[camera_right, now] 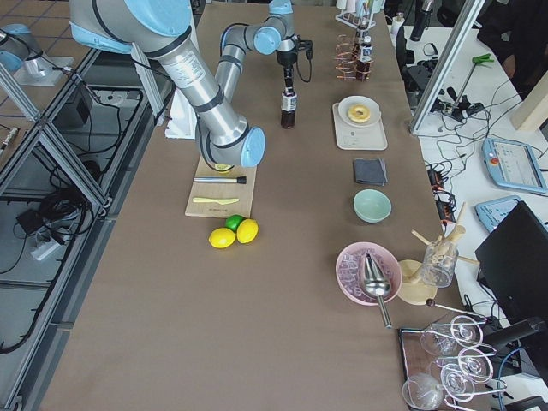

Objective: Place tea on tray
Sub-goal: 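Lower the right gripper and grasp the tea bottle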

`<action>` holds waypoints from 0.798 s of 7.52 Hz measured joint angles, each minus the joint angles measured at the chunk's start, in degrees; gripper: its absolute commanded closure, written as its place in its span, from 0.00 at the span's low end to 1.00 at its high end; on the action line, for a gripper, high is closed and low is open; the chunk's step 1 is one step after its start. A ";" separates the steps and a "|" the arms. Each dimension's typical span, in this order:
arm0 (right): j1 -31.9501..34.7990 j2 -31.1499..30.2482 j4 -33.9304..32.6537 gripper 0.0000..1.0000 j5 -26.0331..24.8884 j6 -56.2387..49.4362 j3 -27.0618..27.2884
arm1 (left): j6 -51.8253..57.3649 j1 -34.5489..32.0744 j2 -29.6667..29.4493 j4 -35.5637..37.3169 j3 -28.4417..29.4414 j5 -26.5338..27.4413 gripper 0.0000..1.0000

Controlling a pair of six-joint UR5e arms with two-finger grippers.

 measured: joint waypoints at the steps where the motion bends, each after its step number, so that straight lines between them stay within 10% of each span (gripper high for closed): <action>1: -0.01 0.00 0.06 0.40 -0.11 0.04 -0.31 | -0.06 0.03 -0.18 -0.04 0.26 0.01 0.02; 6: -0.36 0.53 0.19 0.46 -0.18 0.32 -1.05 | -0.16 0.06 -0.39 0.00 0.55 0.02 0.02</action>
